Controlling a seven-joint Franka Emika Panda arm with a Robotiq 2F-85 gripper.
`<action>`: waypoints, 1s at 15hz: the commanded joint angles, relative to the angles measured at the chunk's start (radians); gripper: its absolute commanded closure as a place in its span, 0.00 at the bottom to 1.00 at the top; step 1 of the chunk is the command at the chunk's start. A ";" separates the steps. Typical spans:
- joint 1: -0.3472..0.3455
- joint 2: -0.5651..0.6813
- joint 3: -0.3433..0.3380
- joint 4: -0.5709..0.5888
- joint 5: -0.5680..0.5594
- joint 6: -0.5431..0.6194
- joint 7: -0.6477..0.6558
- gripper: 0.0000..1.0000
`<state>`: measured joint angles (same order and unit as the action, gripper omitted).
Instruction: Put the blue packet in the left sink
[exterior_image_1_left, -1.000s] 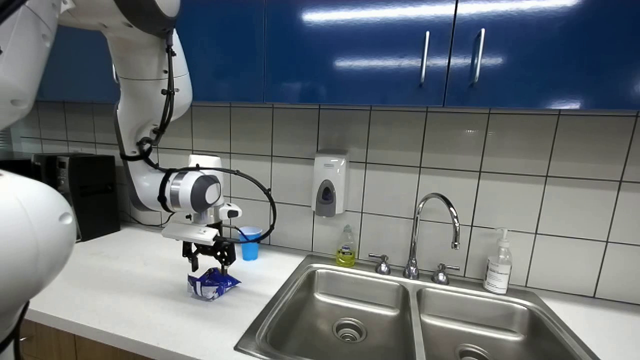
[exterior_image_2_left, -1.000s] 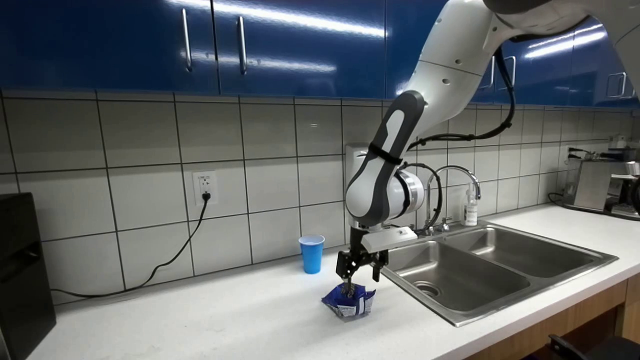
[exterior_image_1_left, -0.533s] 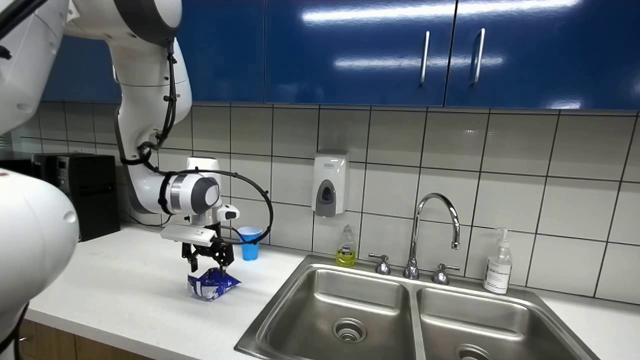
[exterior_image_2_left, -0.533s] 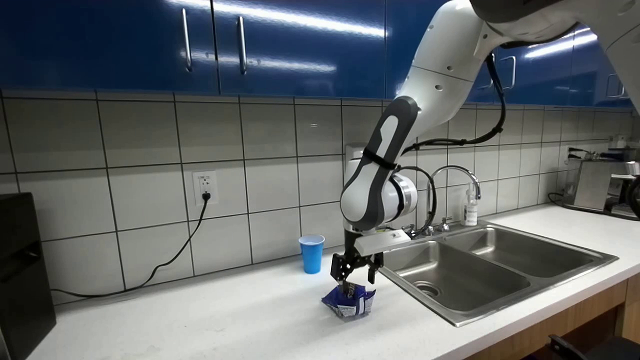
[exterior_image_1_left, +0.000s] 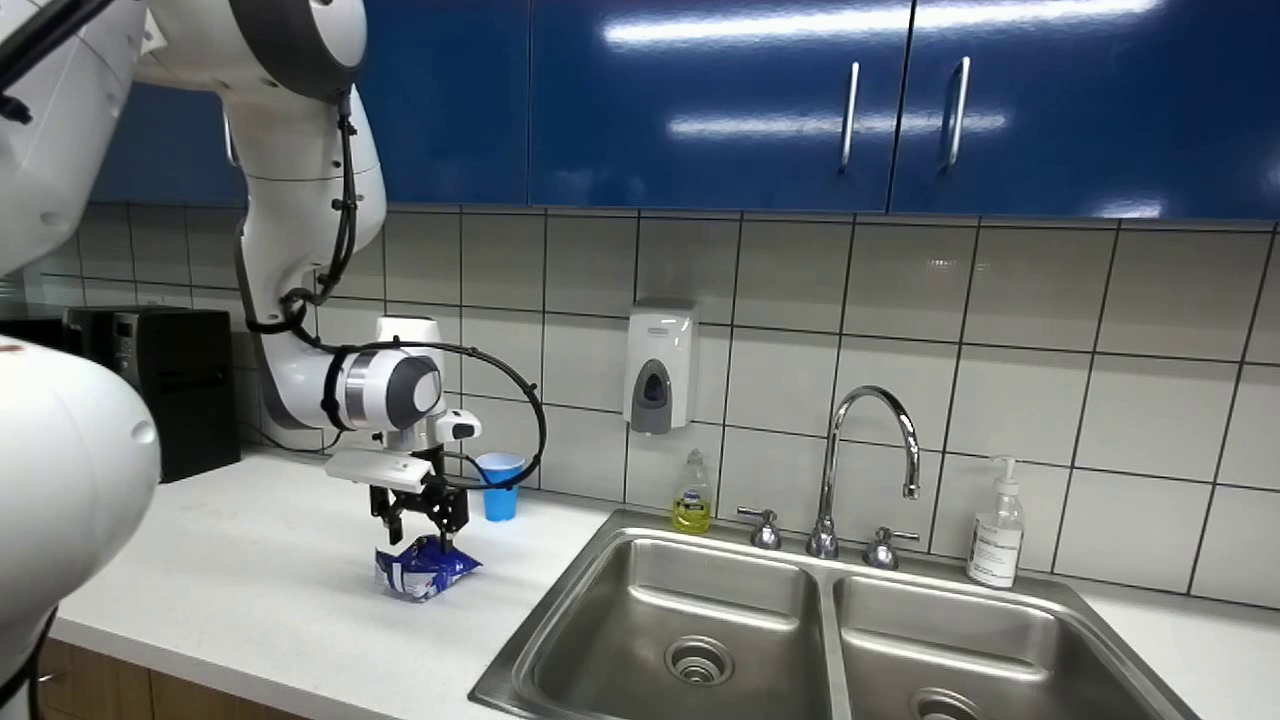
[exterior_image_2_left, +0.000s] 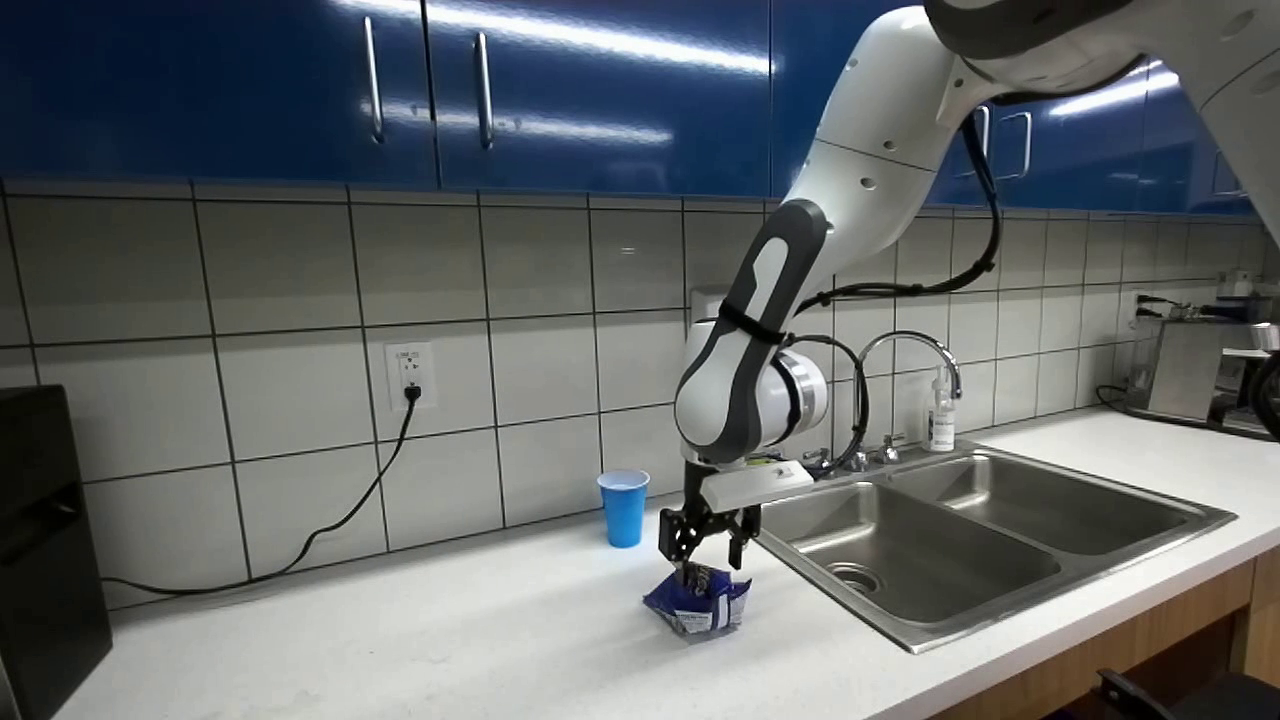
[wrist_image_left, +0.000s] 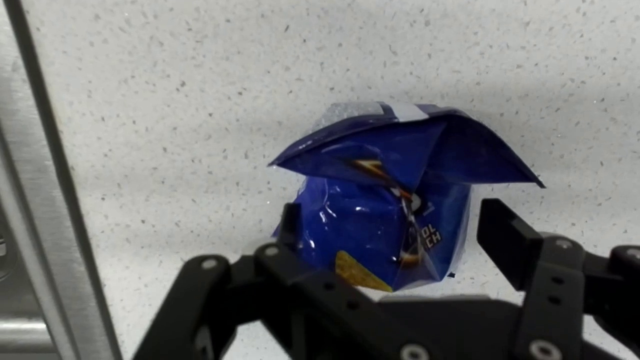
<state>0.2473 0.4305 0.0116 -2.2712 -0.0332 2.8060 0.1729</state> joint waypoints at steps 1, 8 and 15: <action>0.016 0.013 -0.018 0.028 -0.026 -0.015 0.044 0.43; 0.015 0.029 -0.023 0.049 -0.022 -0.024 0.049 0.96; 0.015 0.037 -0.029 0.054 -0.022 -0.026 0.056 1.00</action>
<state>0.2499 0.4609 -0.0019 -2.2360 -0.0332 2.8040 0.1918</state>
